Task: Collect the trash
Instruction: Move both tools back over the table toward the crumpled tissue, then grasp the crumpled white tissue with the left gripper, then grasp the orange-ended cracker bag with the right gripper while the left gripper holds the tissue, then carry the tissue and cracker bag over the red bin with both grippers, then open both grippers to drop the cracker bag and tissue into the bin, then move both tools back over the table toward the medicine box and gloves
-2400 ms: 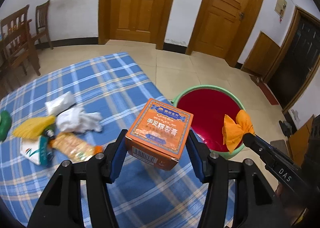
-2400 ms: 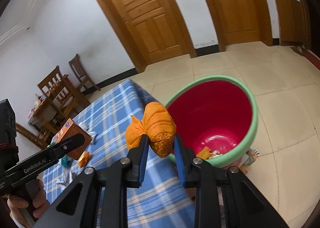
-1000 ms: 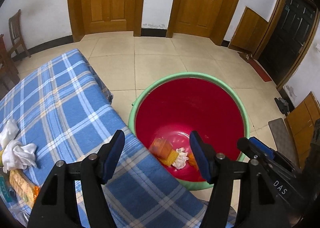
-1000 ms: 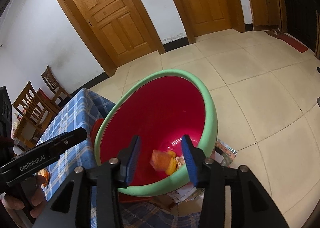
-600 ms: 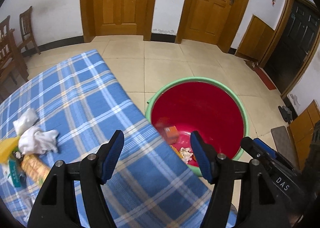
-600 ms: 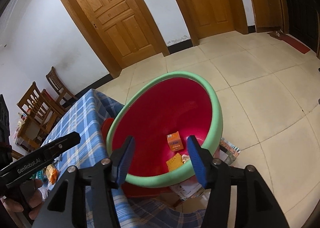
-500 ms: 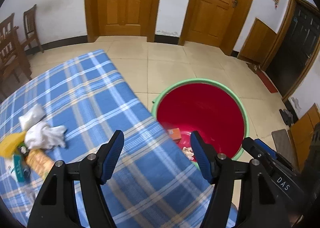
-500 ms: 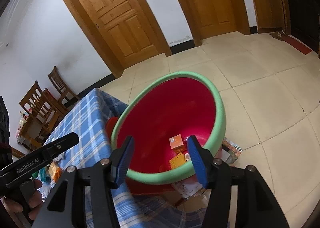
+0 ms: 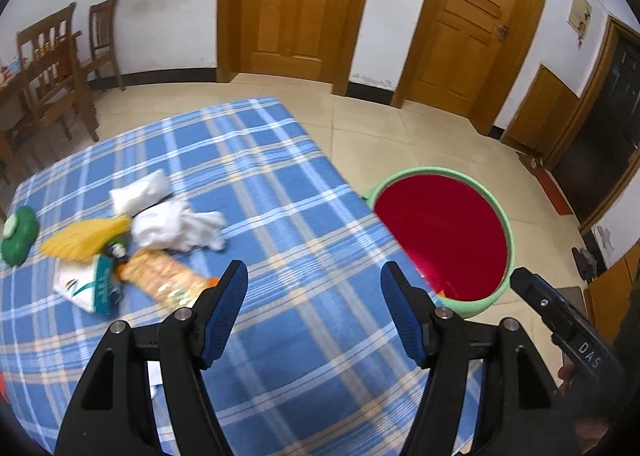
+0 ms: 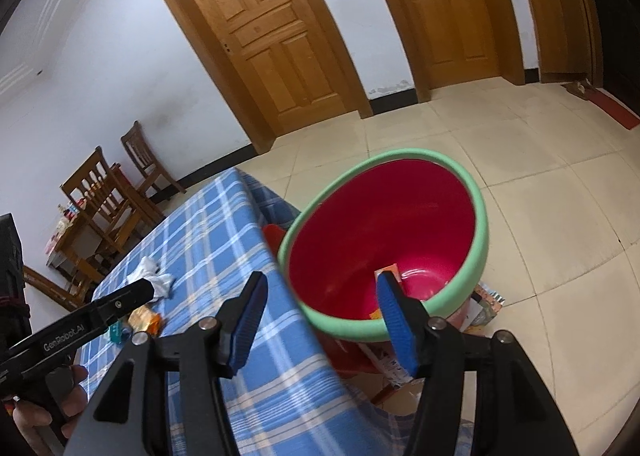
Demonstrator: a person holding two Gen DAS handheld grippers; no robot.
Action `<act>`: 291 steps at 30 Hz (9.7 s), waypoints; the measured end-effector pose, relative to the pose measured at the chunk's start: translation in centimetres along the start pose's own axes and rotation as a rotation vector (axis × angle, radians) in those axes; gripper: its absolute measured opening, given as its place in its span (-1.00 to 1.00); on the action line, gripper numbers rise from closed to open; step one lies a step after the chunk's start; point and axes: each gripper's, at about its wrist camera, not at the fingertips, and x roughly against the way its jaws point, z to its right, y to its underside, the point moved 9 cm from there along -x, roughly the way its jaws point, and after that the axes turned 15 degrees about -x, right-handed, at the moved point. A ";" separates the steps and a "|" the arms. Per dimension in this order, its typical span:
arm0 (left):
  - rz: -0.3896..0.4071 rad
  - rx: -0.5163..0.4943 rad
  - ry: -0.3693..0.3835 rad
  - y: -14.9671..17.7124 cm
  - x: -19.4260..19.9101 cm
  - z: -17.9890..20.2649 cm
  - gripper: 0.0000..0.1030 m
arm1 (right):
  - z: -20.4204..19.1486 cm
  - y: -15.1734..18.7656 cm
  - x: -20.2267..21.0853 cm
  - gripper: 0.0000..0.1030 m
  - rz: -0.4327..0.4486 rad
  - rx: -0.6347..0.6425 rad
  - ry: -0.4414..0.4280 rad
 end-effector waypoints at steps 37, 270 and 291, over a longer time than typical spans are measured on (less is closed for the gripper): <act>-0.125 0.216 -0.166 12.0 1.1 -12.2 0.35 | -5.3 7.1 -1.2 0.19 -0.128 0.103 -0.044; 0.002 -0.029 -0.028 -3.0 -2.4 2.2 0.31 | 2.2 -3.0 -1.0 0.14 -0.025 -0.013 0.014; 0.025 0.157 -0.165 1.9 2.3 -7.9 0.31 | -4.9 1.2 -1.2 0.18 -0.081 0.098 -0.065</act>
